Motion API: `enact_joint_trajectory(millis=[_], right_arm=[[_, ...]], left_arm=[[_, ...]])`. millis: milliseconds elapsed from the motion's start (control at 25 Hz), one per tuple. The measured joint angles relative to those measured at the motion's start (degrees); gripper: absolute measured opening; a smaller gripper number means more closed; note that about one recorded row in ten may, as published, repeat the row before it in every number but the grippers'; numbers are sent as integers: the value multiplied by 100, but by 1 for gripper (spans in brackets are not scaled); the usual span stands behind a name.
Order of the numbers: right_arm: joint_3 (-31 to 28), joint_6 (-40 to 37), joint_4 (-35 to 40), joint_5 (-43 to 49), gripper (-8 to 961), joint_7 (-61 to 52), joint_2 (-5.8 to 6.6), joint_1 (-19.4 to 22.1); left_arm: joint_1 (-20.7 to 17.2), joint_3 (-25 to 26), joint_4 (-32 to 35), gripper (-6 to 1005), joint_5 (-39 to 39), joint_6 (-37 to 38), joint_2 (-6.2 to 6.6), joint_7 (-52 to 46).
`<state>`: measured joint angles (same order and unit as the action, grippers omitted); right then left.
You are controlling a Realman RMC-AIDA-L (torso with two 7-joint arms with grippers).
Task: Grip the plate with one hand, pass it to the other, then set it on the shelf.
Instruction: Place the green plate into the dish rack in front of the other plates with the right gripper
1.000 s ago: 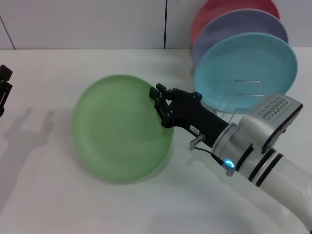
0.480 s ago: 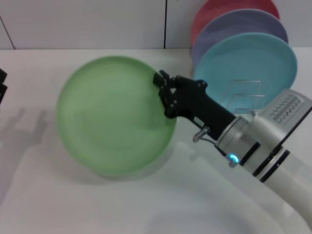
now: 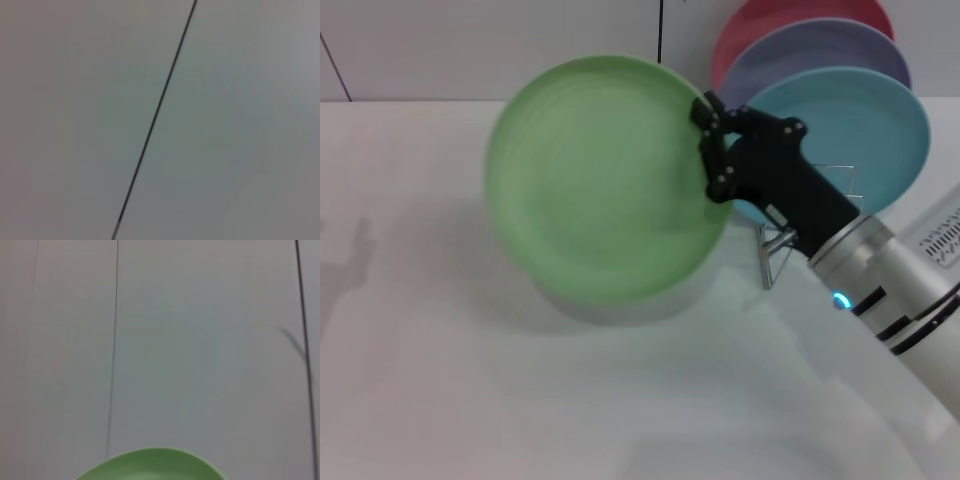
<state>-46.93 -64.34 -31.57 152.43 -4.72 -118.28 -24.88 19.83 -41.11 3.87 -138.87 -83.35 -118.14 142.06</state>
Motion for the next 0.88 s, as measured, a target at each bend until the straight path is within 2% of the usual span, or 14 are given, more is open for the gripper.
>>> enact_joint_trajectory(millis=[400,720,880], right_arm=[[-180,-115,9,134,36,1301,62,24],[-993,-193,-73,1400,36,1468,99,-3],[-989,-214,-312,1476,35,2065,189,51]], left_arm=[[52,146,10,618,1,291,-20,-199],[79,151,-2,618,1,504,-35,-409],[135,149,-68,618,1,572,-44,-459]])
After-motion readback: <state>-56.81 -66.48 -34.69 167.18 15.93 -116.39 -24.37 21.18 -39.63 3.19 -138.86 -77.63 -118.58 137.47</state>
